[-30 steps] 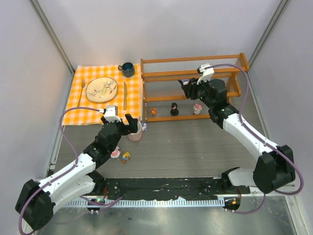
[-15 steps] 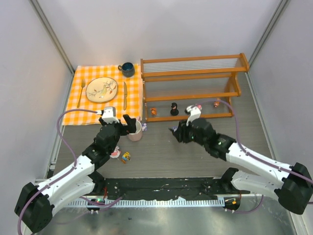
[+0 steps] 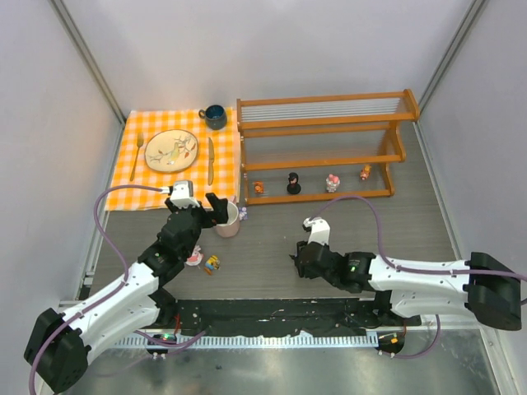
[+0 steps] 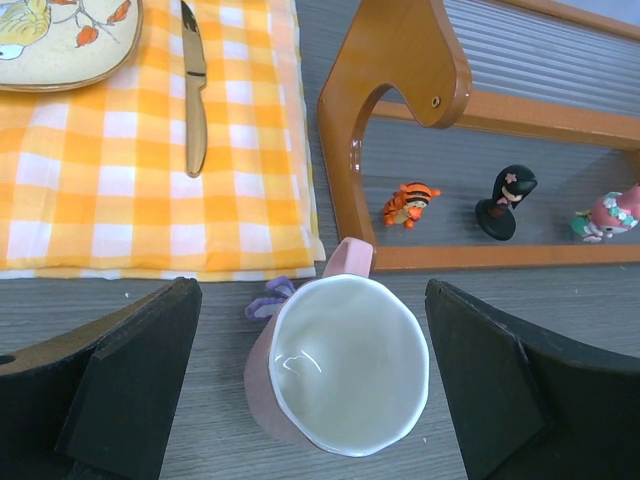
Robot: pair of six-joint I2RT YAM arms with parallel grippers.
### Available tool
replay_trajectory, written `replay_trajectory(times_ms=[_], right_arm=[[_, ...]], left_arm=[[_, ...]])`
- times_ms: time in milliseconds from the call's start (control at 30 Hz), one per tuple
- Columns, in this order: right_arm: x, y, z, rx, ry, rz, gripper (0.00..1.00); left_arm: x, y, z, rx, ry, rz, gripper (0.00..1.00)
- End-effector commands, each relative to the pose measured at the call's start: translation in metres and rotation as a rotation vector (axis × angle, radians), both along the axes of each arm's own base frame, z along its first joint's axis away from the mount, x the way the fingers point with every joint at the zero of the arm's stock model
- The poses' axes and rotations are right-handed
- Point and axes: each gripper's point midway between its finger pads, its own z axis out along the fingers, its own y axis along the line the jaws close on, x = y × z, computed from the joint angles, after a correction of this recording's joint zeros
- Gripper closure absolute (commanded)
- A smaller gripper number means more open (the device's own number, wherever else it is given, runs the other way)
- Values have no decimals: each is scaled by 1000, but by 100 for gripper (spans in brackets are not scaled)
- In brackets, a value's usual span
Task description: Place and organize the plastic toys onto the shelf
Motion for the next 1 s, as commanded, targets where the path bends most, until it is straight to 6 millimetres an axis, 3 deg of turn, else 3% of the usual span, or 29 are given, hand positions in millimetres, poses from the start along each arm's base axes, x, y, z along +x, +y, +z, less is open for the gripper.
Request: replay_trajectory(times_ms=[0,100,133,167,233,467,667,800,967], right_arm=[[-4,3,-1,23,29,-68,68],[-14,3,-8,29,60,-58,59],[-18,2,-10,27,70,-52,35],[-19,1,-9,30,75,-58,17],[-21,0,-5,41,82,-59,4],[-17,9,35,-21,65,20,0],[-26,28,32,-134,240,217,0],[-13,20,28,-181,272,208,0],[-13,-4,21,-260,321,185,2]], left_arm=[[6,6,13,-9,-55,35,0],[6,6,14,-11,-58,35,0],[5,6,14,-10,-58,35,0],[5,6,14,-11,-58,35,0],[5,6,14,-8,-55,33,0],[6,5,12,-7,-51,31,0],[5,6,14,-9,-54,34,0],[5,7,13,-6,-53,36,0],[5,7,12,0,-47,38,0]])
